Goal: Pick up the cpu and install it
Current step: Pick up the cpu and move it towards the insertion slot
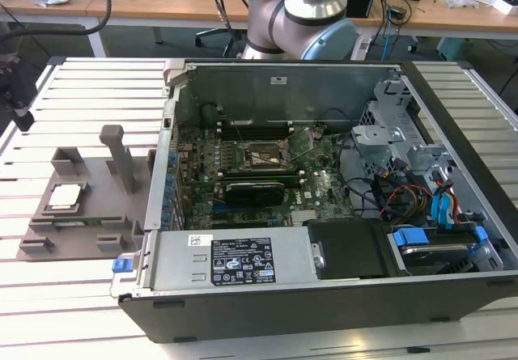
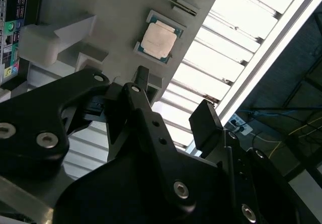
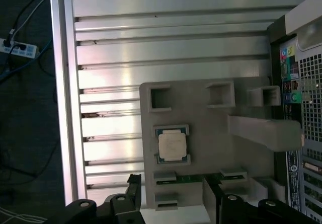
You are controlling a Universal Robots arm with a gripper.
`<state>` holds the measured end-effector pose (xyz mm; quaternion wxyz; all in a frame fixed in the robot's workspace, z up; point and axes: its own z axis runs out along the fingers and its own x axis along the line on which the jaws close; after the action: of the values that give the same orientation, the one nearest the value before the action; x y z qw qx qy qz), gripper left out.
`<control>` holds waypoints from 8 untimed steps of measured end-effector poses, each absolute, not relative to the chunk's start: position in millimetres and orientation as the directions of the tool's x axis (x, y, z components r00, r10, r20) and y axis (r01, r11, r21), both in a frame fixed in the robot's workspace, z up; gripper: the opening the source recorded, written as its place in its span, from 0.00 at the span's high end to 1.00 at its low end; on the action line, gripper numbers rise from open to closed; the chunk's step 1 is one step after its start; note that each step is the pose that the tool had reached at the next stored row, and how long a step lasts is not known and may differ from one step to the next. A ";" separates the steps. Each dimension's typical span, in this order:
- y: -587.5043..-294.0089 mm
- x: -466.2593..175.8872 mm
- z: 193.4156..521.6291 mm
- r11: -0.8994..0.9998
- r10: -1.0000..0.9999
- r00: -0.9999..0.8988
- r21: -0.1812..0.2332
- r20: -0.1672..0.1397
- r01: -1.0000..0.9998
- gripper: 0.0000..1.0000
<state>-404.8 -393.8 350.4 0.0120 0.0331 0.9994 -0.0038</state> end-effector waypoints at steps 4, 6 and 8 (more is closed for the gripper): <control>-386.3 -404.8 346.9 0.998 0.066 -0.998 -0.007 -0.024 0.066 0.40; -379.8 -404.8 345.3 0.998 0.066 -0.998 -0.007 -0.024 0.066 0.40; -373.3 -404.8 343.2 0.998 0.066 -0.998 -0.007 -0.024 0.066 0.40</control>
<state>-404.8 -373.3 343.2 0.0120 0.0331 0.9994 -0.0038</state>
